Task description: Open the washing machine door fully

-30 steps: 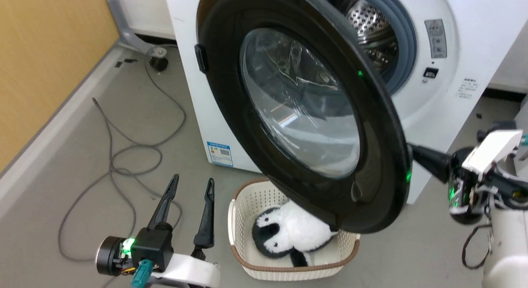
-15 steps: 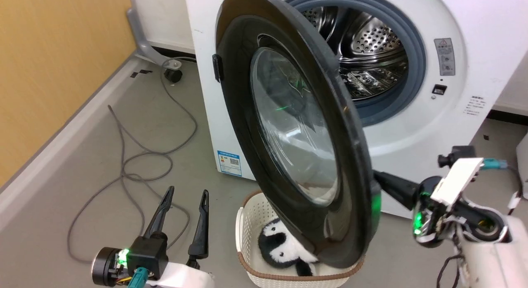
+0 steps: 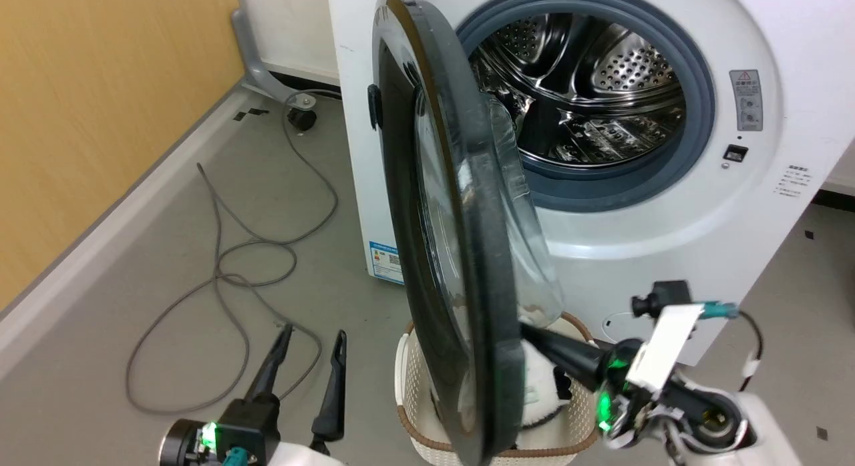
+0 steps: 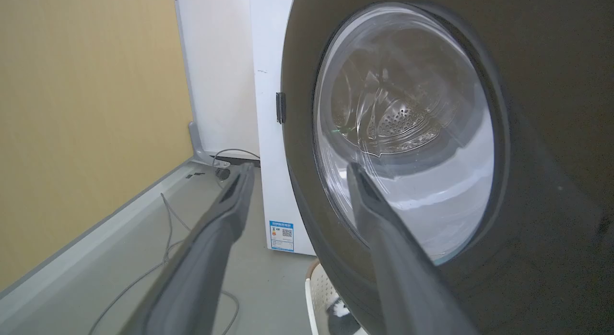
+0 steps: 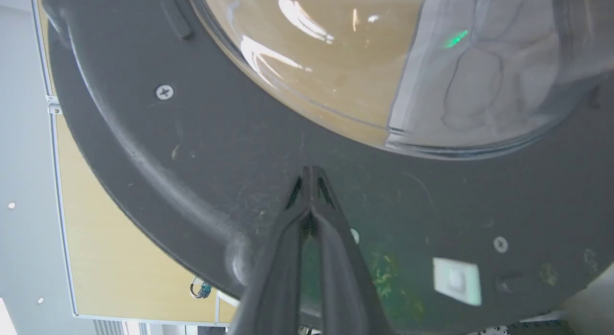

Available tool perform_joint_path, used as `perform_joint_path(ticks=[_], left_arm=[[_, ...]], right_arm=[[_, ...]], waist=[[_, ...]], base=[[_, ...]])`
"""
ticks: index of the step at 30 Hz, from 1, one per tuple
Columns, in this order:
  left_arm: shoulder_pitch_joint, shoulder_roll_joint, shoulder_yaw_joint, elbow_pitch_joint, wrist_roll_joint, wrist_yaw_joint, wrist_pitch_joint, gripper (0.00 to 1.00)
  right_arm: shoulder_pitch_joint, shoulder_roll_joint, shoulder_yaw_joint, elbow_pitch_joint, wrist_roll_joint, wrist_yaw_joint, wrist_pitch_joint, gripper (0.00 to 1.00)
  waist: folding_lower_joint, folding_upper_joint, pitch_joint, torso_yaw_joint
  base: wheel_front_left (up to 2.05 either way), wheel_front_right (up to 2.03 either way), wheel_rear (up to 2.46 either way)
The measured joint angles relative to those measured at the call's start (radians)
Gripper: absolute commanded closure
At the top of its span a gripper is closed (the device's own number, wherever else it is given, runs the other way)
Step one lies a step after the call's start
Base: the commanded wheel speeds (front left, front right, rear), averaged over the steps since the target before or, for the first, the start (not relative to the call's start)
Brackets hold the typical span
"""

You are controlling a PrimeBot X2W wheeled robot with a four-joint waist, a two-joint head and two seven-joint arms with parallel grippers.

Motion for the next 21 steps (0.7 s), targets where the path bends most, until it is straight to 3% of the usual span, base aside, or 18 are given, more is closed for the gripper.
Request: perform_joint_path(ticks=[7,14,21], left_arm=[[0.011,-0.001,-0.008,0.009,-0.005,-0.009,0.0,0.0],[0.011,-0.002,-0.003,0.013,-0.008,-0.008,0.0,0.0],[0.011,-0.002,0.024,0.015,-0.015,-0.008,0.0,0.0]], right_arm=[[0.031,0.002,0.104,-0.025,0.029,0.0,-0.044,1.0],[0.033,0.003,0.095,-0.041,0.029,0.0,-0.094,1.0],[0.031,-0.059,0.064,-0.137,-0.109,0.0,-0.218,1.0]], waist=[[0.0,0.0,0.004,0.015],[0.0,0.0,0.005,-0.001],[0.0,0.0,0.002,-0.051]], base=[[0.0,0.0,0.0],[0.0,0.0,0.0],[0.0,0.0,0.0]])
